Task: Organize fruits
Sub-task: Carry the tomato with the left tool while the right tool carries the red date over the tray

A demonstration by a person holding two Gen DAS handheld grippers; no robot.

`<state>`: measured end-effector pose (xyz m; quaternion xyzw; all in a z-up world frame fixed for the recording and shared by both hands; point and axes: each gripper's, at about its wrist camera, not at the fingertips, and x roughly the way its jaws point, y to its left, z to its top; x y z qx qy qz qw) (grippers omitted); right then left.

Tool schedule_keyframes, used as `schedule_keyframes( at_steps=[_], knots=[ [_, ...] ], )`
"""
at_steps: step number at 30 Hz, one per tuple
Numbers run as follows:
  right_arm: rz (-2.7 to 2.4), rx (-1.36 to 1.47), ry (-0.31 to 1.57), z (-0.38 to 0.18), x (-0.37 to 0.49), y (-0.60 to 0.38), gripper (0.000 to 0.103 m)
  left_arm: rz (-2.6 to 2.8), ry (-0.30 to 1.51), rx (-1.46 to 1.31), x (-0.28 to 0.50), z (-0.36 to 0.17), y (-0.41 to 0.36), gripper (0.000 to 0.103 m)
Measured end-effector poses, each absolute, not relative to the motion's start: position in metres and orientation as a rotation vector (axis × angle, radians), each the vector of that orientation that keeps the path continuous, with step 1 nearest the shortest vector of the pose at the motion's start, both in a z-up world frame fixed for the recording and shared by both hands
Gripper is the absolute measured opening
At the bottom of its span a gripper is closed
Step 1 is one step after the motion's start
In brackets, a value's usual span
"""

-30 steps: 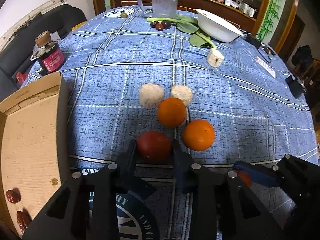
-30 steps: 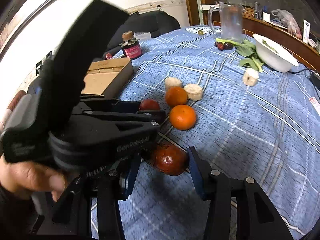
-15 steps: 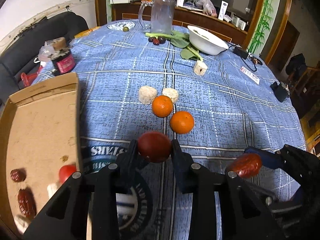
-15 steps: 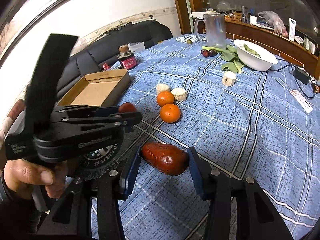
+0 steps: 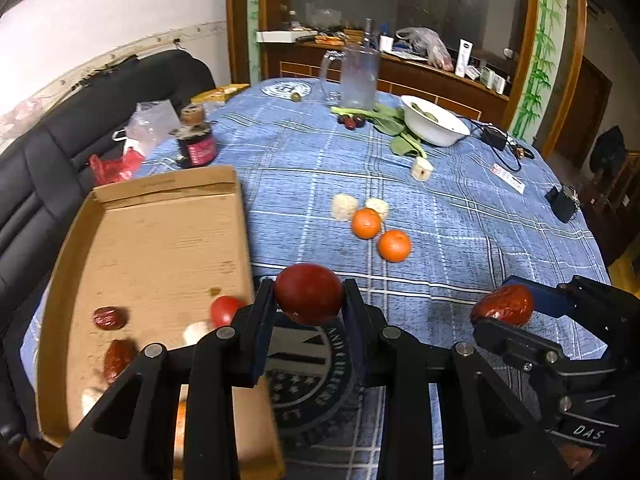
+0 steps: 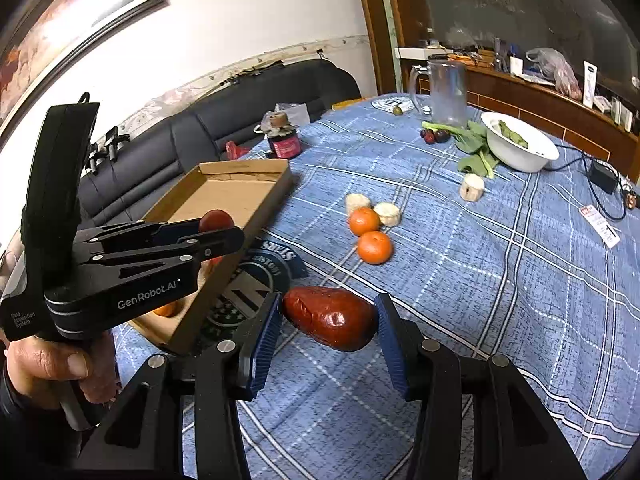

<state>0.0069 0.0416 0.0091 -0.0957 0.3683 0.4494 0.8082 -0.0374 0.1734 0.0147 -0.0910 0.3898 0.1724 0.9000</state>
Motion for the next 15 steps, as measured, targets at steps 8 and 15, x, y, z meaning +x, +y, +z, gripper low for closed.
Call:
schedule_keyframes(
  at_steps=[8,15],
  knots=[
    [0.987,-0.218,0.781,0.013,-0.005,0.052,0.048,0.389,0.792,-0.197,-0.055,0.019,0.182,0.03],
    [1.01,-0.23,0.768,0.019,-0.016,0.061,0.048,0.41,0.775,-0.191,-0.068,0.024,0.188,0.03]
  ],
)
